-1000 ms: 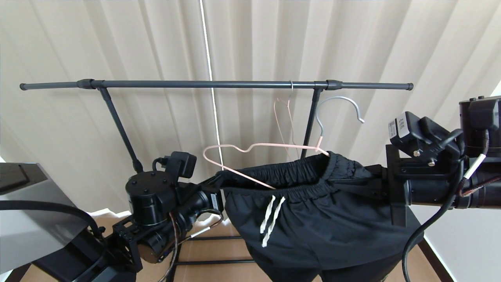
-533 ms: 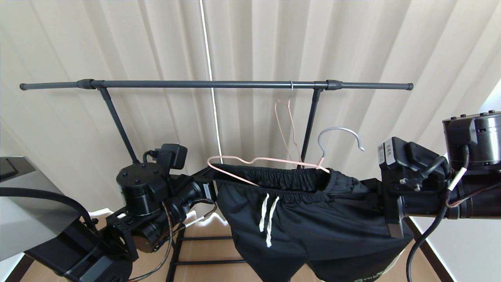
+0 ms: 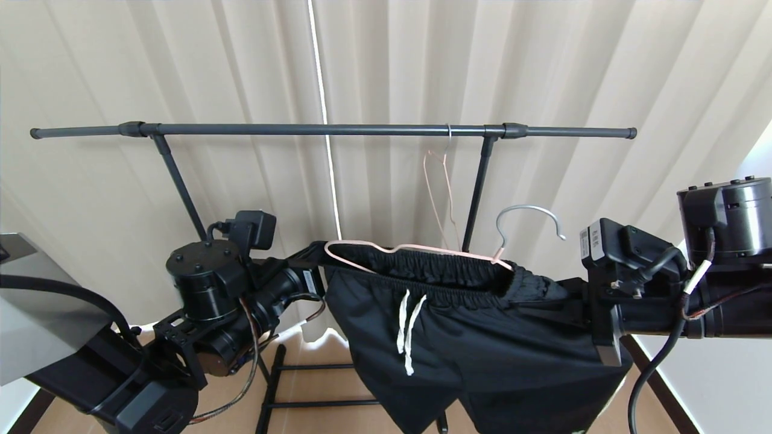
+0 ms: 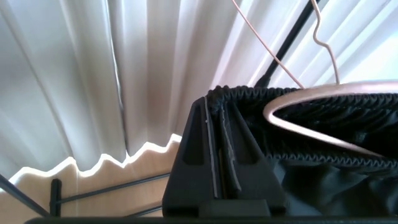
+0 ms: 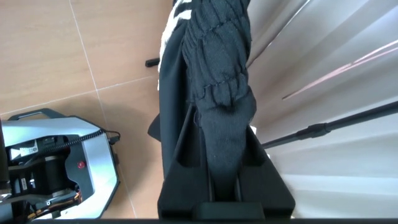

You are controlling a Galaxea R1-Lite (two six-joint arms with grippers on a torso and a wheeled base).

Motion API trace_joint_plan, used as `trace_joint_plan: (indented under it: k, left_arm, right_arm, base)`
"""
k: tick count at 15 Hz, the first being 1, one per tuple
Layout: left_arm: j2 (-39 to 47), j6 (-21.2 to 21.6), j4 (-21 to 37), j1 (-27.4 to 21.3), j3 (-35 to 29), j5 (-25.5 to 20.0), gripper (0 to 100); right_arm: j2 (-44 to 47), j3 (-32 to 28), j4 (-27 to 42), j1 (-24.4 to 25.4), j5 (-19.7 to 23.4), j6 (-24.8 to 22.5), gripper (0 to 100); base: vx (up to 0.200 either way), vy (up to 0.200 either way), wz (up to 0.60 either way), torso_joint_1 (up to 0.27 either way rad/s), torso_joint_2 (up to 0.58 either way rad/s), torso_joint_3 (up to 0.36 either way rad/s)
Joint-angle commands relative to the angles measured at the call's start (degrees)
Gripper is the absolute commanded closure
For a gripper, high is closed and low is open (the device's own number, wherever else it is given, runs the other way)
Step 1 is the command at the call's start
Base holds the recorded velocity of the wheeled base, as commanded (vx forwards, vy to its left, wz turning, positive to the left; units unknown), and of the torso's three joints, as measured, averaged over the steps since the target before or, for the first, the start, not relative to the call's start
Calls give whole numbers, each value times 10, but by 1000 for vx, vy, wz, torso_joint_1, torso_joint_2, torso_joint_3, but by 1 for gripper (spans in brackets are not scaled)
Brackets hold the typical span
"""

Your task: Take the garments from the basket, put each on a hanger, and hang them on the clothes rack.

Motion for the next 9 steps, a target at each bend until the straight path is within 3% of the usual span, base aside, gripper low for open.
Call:
trace_joint_plan:
  k: [1, 4, 9]
  left_arm:
    - [-8, 0, 0, 2, -2, 1, 100]
    - [-25, 1, 7, 3, -2, 1, 100]
    - [-74, 1, 74, 1, -2, 1, 100]
  right_arm:
    - [11, 0, 0, 0, 0, -1, 100]
    - [26, -2, 0, 0, -25, -1, 100]
    - [43, -4, 0, 1, -44, -4, 100]
  base:
    - [0, 0, 0, 0, 0, 0]
    - [0, 0, 0, 0, 0, 0]
    - [0, 0, 0, 0, 0, 0]
